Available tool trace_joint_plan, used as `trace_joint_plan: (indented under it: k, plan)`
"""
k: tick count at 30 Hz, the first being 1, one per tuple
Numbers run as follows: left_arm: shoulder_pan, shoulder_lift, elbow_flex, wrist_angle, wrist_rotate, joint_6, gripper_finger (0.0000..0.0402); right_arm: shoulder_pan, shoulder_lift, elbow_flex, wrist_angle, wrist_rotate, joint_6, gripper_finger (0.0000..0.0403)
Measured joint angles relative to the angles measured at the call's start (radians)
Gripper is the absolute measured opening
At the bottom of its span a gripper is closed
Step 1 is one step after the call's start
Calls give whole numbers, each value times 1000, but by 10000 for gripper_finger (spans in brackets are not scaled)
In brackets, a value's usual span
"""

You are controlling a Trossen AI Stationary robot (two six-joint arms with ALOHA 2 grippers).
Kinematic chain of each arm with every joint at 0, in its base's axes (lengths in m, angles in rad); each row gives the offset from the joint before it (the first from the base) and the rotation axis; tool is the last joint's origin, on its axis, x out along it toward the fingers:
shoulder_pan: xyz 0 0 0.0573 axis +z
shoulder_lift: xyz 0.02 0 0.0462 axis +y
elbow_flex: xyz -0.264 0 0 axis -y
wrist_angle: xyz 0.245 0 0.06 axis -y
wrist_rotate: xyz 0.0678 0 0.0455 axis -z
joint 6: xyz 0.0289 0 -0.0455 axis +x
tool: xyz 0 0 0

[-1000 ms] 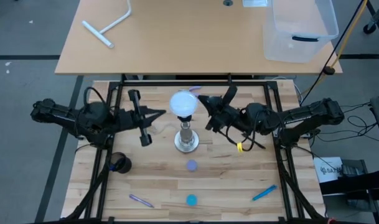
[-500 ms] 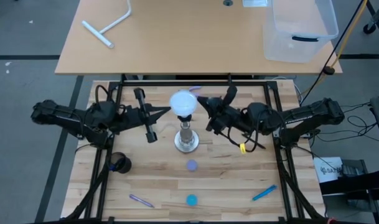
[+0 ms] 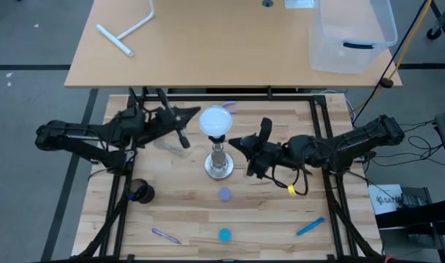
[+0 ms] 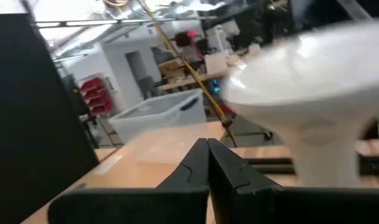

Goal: Screw lightbulb
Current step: Insert the lightbulb into the silver lamp socket

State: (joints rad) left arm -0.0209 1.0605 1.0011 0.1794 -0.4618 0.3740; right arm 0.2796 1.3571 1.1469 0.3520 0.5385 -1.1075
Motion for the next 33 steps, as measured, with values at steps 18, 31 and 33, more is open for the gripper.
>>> trace_joint_plan:
  k: [18,31,33]
  plan:
    - [-221,-22,1,129,10,217,0,-159,31,0,10,67,20,0]
    - [-209,34,1,128,-3,202,0,-185,31,0,158,9,-65,0]
    - [-189,33,1,129,-13,180,0,-183,31,0,143,20,-64,0]
